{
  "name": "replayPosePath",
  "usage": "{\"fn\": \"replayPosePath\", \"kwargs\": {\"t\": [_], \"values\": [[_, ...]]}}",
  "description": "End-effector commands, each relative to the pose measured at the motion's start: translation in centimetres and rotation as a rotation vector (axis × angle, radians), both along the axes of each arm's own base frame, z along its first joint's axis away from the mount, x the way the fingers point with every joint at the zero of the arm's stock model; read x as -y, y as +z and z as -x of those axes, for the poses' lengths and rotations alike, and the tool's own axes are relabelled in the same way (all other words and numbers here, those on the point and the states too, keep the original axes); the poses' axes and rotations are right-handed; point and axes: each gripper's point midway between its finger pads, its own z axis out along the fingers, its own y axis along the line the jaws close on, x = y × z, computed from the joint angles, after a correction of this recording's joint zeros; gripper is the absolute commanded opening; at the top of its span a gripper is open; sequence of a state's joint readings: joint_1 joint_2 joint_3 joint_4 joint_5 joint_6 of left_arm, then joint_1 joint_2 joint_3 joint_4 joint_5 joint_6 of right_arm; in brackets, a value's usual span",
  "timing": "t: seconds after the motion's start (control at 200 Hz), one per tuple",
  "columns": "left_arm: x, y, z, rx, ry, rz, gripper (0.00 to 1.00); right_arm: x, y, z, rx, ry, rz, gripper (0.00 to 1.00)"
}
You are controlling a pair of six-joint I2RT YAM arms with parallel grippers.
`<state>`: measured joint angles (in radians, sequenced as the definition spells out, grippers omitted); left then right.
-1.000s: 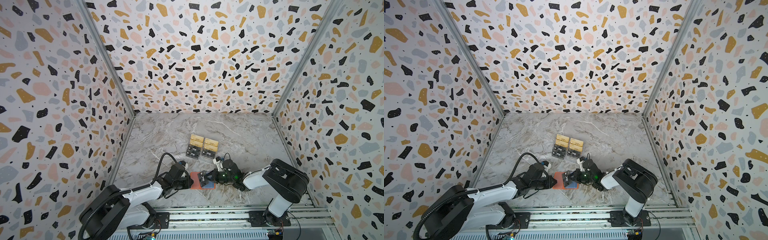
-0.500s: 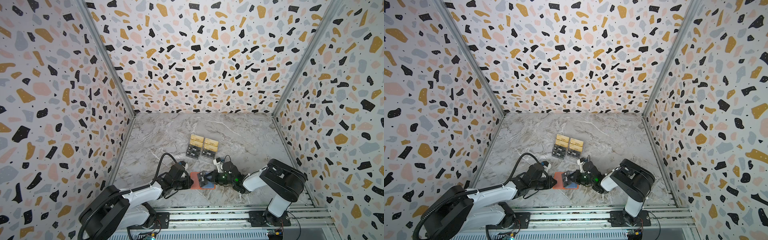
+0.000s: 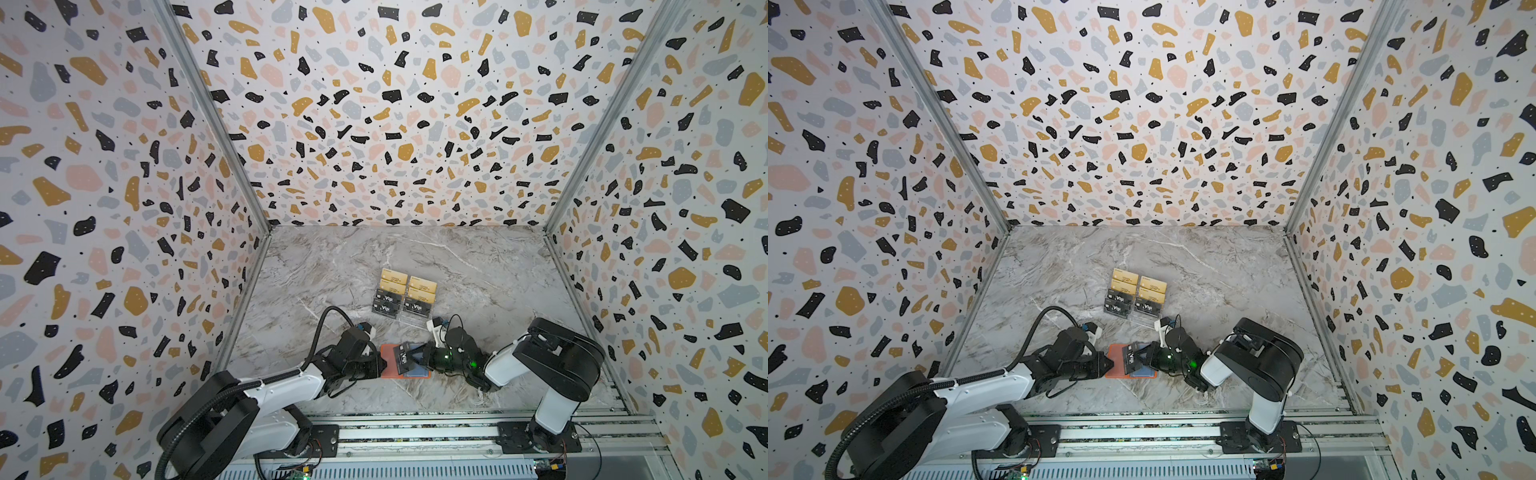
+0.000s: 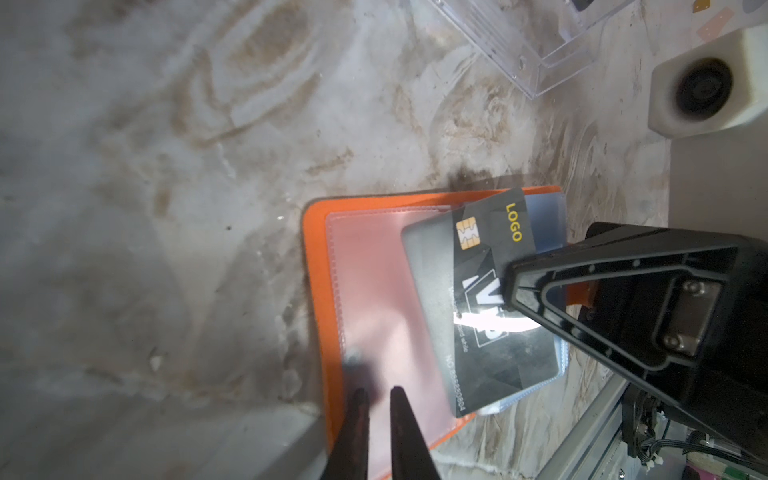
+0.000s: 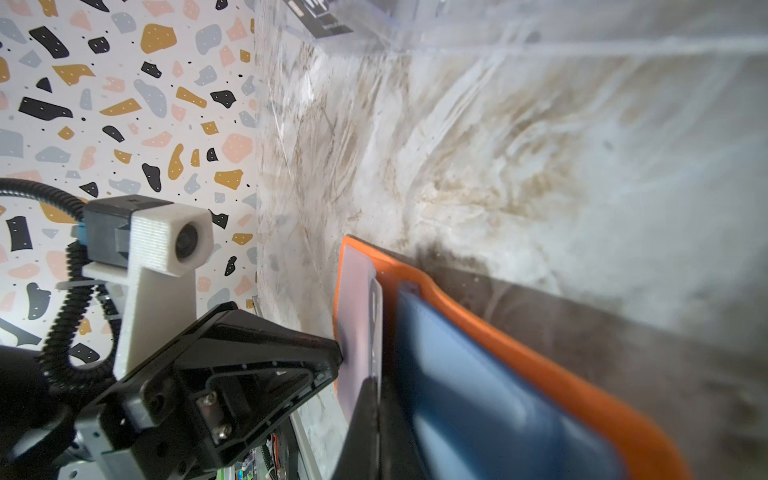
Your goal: Put the credit cards into the card holder
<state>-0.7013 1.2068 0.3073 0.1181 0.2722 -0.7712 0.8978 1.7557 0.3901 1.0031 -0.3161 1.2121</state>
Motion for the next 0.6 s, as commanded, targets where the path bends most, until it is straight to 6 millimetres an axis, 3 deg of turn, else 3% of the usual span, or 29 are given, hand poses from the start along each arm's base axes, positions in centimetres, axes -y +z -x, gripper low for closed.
{"fn": "replayPosePath", "kwargs": {"t": [0.0,0.325,0.596], "values": [[-0.69,-1.19,1.30,-0.048,-0.007,-0.027,0.15,0.10,-0.87,-0.08,-0.002,-0.028,0.033,0.00],[-0.68,-1.10,1.36,-0.048,0.000,-0.018,0.15,-0.65,-1.34,0.37,-0.003,-0.029,0.066,0.00],[-1.04,-0.94,1.02,-0.036,0.029,-0.029,0.16,-0.05,-1.26,0.56,0.051,-0.013,0.221,0.15]]}}
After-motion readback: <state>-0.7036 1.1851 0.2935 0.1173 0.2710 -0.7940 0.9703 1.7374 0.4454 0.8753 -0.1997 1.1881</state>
